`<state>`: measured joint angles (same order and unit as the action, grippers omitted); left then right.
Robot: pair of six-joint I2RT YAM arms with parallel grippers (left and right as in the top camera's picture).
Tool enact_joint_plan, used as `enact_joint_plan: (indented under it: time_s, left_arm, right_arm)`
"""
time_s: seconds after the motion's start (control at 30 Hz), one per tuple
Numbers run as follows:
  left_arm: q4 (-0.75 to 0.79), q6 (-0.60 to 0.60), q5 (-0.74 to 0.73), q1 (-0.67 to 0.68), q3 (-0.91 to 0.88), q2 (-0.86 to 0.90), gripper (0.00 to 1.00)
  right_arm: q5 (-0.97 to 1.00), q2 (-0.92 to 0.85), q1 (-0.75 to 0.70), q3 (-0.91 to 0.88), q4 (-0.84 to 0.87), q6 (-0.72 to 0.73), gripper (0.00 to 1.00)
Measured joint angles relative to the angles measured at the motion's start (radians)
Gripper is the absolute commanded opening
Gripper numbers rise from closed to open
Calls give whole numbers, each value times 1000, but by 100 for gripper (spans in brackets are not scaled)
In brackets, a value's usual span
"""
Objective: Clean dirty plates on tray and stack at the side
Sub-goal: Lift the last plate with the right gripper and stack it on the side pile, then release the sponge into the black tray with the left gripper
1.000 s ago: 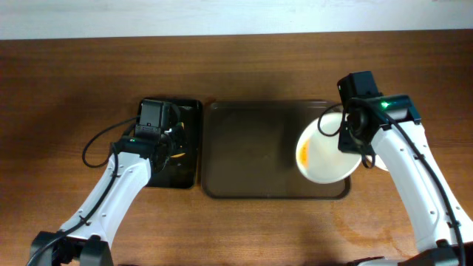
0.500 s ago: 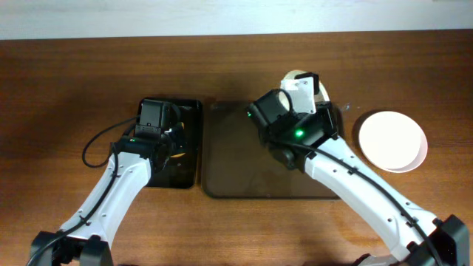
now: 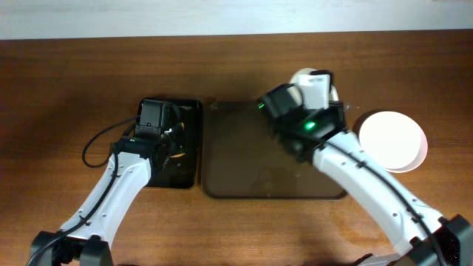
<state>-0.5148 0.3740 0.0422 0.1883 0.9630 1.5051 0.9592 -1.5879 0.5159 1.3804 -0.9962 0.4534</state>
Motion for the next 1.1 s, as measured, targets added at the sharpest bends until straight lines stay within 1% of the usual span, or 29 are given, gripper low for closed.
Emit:
enact_joint_plan:
  time_s: [0.07,0.1,0.2,0.27,0.33,0.4,0.5,0.6,0.63,0.67,0.7,0.73,0.77,0.8,0.83,0.87,0.9,0.93,0.97,1.03,1.1]
  left_arm:
    - [-1,-37,17,0,0,0,0]
    - [-1,-64,37,0,0,0,0]
    - [3,-195,88,0,0,0,0]
    - [20,-264,98,0,0,15,0]
    - [53,-335,105,0,0,51,0]
    - [85,-371,108,0,0,91,0]
    - [134,-393,108,0,0,134,0]
    - [164,-399,108,0,0,159,0]
    - [165,-401,108,0,0,163,17]
    - [165,-401,108,0,0,163,26]
    - [166,-401,109,0,0,163,35]
    - [167,-396,109,0,0,163,56]
    - [167,-393,109,0,0,163,57]
    - [167,-392,108,0,0,163,63]
    - [167,-389,106,0,0,161,75]
    - [166,-385,103,0,0,152,77]
    - [150,-380,100,0,0,130,86]
    - [132,-374,96,0,0,93,90]
    - [125,-366,96,0,0,47,93]
    - [104,-344,95,-1,0,-32,94]
    - [82,-308,85,-18,0,-106,100]
  right_arm:
    - [-142,0,-110,0,-16,19,4]
    - [-245,0,-196,0,-28,24,4]
    - [-468,-1,-420,0,-52,39,4]
    - [-584,-1,-595,0,-64,40,4]
    - [-676,-1,-741,0,-70,18,4]
    - [-729,-1,-838,0,-71,6,4]
    - [-789,-8,-973,0,-68,-33,4]
    - [-822,-39,-1025,0,-65,-63,4]
    - [-830,-52,-1034,0,-58,-69,4]
    - [-832,-66,-1044,0,-48,-71,7]
    - [-835,-69,-1050,0,-45,-72,19]
    - [-837,-72,-1057,0,-40,-73,33]
    - [-839,-72,-1061,0,-31,-78,49]
    - [-843,-72,-1062,0,-21,-76,54]
    - [-868,-73,-1062,0,-15,-79,56]
    - [-888,-73,-1062,0,-9,-90,57]
    - [-943,-73,-1062,0,3,-116,57]
    - [-1016,-73,-1062,0,7,-149,58]
    - [-1074,-73,-1056,0,7,-180,59]
    - [-1145,-72,-1030,0,6,-232,59]
    - [-1199,-64,-944,0,7,-286,59]
